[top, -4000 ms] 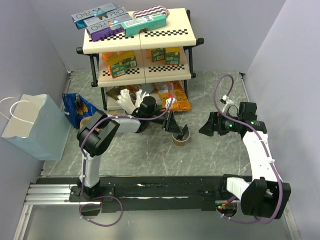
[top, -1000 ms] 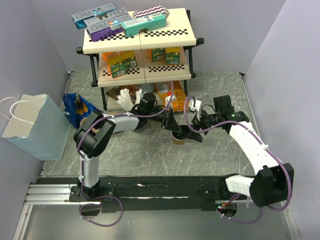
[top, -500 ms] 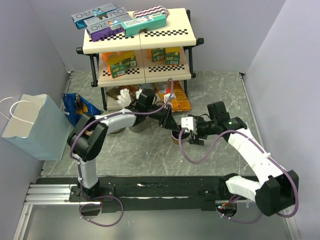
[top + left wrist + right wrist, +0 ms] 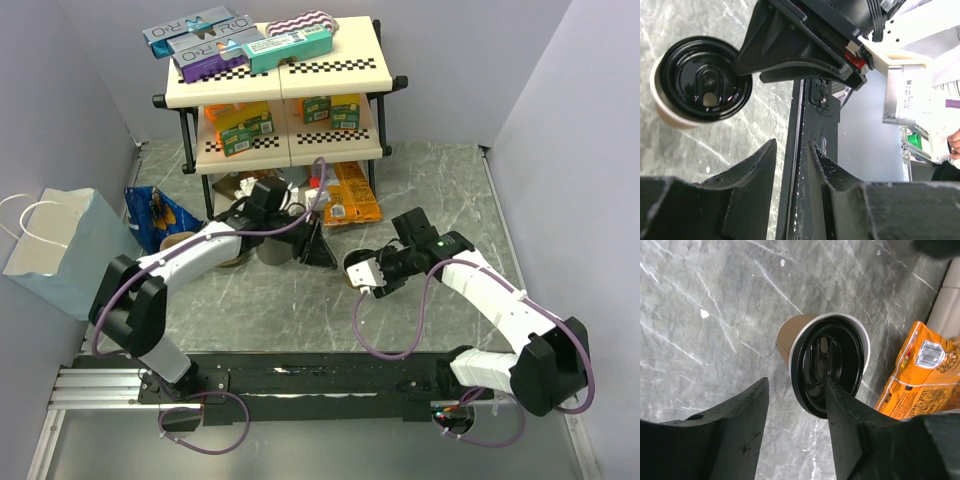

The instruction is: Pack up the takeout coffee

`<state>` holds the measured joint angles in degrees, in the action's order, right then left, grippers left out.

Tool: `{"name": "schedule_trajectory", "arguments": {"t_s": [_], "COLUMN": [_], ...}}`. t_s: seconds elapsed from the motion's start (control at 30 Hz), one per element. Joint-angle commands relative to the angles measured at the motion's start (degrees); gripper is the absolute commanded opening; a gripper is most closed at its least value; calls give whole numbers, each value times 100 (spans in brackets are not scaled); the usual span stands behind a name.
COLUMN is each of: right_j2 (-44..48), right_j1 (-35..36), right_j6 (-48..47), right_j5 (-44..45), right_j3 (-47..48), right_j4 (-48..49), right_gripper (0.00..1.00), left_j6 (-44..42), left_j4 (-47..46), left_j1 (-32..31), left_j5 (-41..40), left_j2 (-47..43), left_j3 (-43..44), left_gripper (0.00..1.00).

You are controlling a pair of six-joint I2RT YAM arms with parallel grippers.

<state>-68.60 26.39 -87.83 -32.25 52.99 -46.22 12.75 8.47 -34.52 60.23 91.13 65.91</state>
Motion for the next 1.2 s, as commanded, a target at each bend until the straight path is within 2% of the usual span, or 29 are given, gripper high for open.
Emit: {"name": "schedule_trajectory", "arguments": {"t_s": [0.0,0.37,0.67,0.83,0.97,1.03,1.13,1.17], "right_j2": [-57,-215,-172,-40,57,57,-21,-57], "right_j1": [208,411,472,481,481,481,306,227], "right_j6": [-506,-516,-375,-173,300,616,1965,2320], "right_j5": [271,676,826,668,387,211,-385,-596], "right_j3": [194,159,211,413,781,931,1300,1475], "right_j4": [33,51,122,-150,-432,-546,-643,-643], "right_gripper": [53,45,27,17,6,4,4,4], "left_j6": [-80,-273,-431,-537,-712,-853,-1213,-1588], "left_j4": [85,251,410,506,690,831,1244,1410], "left_j1": [147,358,526,552,552,552,552,552], "left_j5": [-29,-81,-90,-81,-81,-90,-186,-274], "left_j2": [-473,-623,-606,-597,-632,-632,-710,-746], "left_j3": [-96,-35,132,220,291,378,510,528], "left_gripper": [37,37,37,37,38,38,38,38]}}
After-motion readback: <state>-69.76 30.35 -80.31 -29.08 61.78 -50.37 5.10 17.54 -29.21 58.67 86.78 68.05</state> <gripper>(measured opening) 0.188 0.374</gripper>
